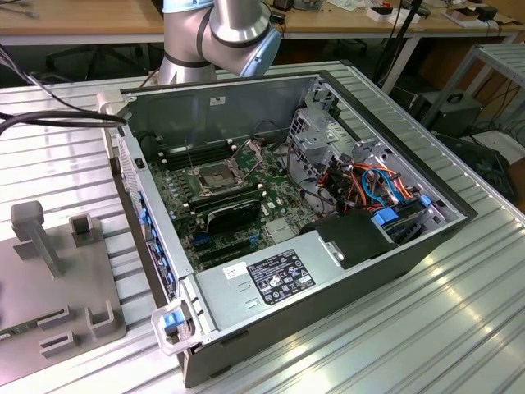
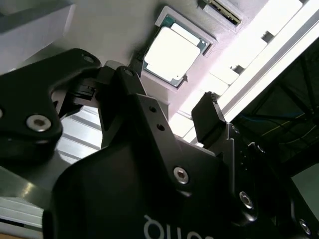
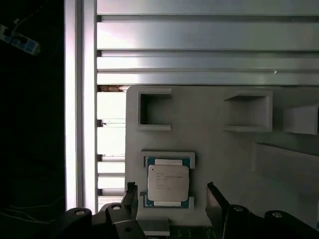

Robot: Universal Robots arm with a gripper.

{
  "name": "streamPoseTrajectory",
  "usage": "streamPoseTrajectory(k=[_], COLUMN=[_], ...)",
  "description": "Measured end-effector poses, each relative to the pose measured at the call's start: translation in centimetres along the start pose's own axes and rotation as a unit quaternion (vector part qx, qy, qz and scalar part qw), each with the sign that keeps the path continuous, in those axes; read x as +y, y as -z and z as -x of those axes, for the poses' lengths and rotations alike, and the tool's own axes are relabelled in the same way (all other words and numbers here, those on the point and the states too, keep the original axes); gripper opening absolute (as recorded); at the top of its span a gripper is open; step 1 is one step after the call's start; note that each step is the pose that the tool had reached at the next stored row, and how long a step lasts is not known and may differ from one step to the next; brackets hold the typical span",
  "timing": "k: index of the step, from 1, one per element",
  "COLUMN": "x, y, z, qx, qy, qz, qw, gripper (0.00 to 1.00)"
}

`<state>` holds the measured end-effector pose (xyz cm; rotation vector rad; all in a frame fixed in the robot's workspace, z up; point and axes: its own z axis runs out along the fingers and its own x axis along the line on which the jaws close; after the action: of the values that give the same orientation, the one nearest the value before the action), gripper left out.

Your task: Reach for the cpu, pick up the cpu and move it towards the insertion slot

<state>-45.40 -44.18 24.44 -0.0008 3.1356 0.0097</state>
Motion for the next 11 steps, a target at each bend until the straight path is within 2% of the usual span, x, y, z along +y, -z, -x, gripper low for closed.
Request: streamPoseTrajectory(k=[1,11], x=[0.01,0.13], y=[-0.19,-2.15], z=[0.01,-0.01], qx=[0.0,-0.0001], qy=[0.0,-0.016], qz=[-0.0008,-0.001], qw=[1.0,0.99987], gripper=[0.66,0.66])
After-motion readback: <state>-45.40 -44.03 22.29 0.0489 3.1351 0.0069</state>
